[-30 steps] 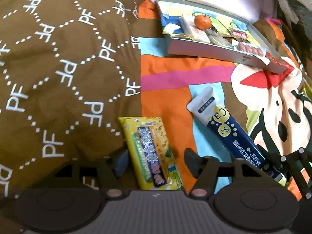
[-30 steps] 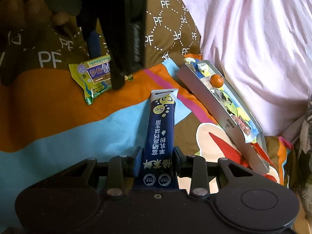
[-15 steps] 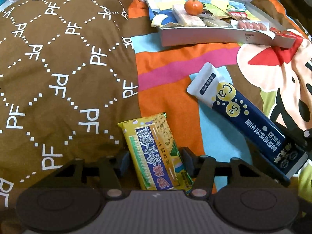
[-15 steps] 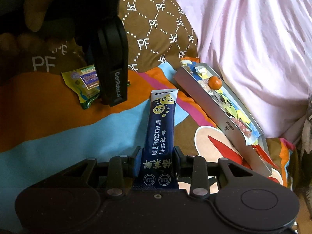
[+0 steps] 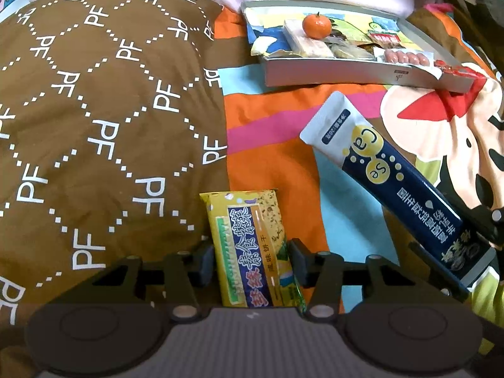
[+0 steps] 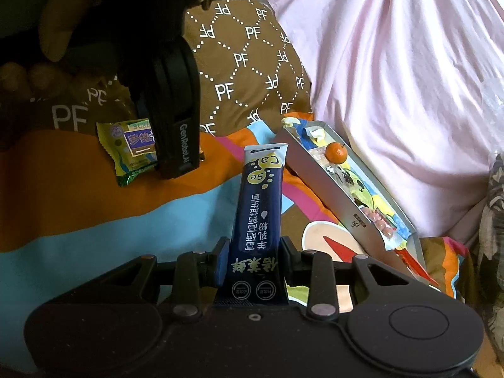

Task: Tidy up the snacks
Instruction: 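Lift the biscuit packet and blue stick and carry them toward the tray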

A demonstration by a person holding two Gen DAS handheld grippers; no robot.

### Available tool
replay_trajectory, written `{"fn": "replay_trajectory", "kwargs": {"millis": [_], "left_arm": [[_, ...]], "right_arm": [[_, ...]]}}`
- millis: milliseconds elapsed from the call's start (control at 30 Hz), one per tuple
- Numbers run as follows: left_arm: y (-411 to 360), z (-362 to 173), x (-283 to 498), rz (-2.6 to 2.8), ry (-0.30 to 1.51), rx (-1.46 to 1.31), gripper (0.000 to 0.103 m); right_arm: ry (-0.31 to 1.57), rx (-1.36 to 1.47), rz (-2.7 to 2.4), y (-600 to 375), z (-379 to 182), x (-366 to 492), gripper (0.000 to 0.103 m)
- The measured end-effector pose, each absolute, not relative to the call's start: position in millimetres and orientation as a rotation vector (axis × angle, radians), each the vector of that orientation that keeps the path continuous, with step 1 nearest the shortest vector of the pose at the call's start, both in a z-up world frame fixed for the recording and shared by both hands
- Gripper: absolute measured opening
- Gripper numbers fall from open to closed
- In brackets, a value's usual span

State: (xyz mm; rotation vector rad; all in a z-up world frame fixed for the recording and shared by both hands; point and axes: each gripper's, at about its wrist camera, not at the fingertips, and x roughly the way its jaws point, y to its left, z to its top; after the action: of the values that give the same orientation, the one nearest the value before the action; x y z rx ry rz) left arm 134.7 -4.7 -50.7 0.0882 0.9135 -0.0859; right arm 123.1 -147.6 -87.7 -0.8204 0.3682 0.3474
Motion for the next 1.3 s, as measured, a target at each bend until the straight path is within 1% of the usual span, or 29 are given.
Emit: {"fn": "replay_trajectory", "kwargs": {"millis": [200, 367, 667, 867, 1067, 1300], "left_arm": [[3.8, -49.7, 131.1, -0.097, 0.892, 0.032, 0.052], [-0.2, -50.2, 128.8, -0.093, 0.878, 0.069, 0.052], [2.5, -41.8, 126.9, -0.104, 0.845, 0.041, 0.052], [0.1, -35.9, 127.4, -0.113, 0.829, 0.021, 0.052], [-5.0, -20.4, 136.5, -0.126, 0.794, -0.014, 0.052], [-22.7, 15.8, 175.3, -0.157, 0.707, -0.037, 0.052]], "right_arm": [[0.361, -0.816, 0.340, -147.4, -88.2, 122.2, 0.035], [0.360, -0.818, 0.338, -146.0, -89.4, 121.8, 0.036], [0.336, -0.817, 0.324, -145.0, -86.5, 121.1, 0.036], [0.323, -0.864, 0.309, -143.7, -89.3, 120.3, 0.036], [0.260, -0.919, 0.259, -148.0, -83.4, 124.3, 0.036], [0.183, -0.895, 0.172, -157.3, -52.0, 154.3, 0.036]]}}
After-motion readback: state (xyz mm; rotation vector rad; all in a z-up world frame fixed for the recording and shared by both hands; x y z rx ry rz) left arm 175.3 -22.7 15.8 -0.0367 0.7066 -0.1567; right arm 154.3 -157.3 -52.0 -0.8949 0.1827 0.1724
